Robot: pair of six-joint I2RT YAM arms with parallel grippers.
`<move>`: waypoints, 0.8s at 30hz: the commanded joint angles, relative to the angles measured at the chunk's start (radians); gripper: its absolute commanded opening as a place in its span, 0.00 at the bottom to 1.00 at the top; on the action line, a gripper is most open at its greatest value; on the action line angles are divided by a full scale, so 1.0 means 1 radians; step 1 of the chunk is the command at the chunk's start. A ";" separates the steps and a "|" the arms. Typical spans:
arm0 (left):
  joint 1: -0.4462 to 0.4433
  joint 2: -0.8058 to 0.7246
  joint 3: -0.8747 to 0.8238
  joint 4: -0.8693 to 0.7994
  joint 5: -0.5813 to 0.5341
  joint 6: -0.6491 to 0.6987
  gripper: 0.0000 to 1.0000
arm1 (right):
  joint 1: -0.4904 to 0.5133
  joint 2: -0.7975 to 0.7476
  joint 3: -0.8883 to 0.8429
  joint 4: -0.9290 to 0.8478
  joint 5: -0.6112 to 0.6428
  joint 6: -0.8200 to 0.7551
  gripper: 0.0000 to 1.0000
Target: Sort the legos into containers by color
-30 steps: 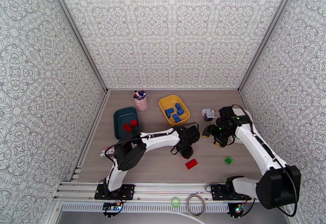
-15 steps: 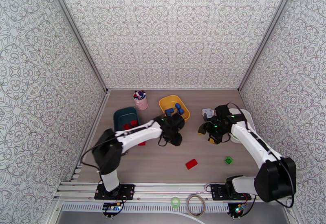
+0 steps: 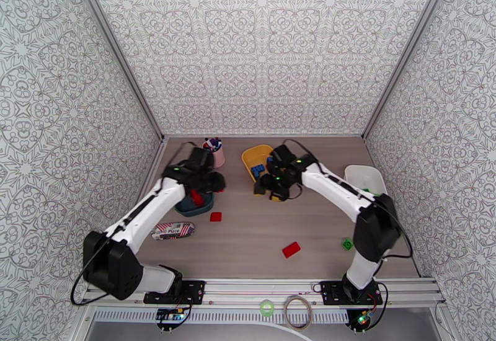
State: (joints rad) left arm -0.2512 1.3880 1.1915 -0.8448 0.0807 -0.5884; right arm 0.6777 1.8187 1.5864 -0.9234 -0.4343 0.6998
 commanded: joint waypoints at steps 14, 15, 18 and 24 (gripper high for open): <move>0.291 0.069 0.031 -0.149 -0.026 0.057 0.57 | 0.117 0.083 0.124 -0.175 0.091 -0.090 0.68; 0.289 0.066 0.035 -0.150 -0.022 0.059 0.62 | 0.114 0.072 0.105 -0.174 0.100 -0.085 0.68; 0.269 0.046 0.045 -0.152 -0.013 0.067 0.70 | 0.090 0.030 0.036 -0.152 0.114 -0.059 0.68; 0.118 0.010 0.056 -0.141 0.008 0.111 0.77 | 0.012 -0.078 -0.119 -0.102 0.134 -0.003 0.69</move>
State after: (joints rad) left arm -0.0589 1.4311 1.2156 -0.9764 0.0719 -0.5186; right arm 0.7250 1.8065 1.5105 -1.0500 -0.3367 0.6601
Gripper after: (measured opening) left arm 0.766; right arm 0.688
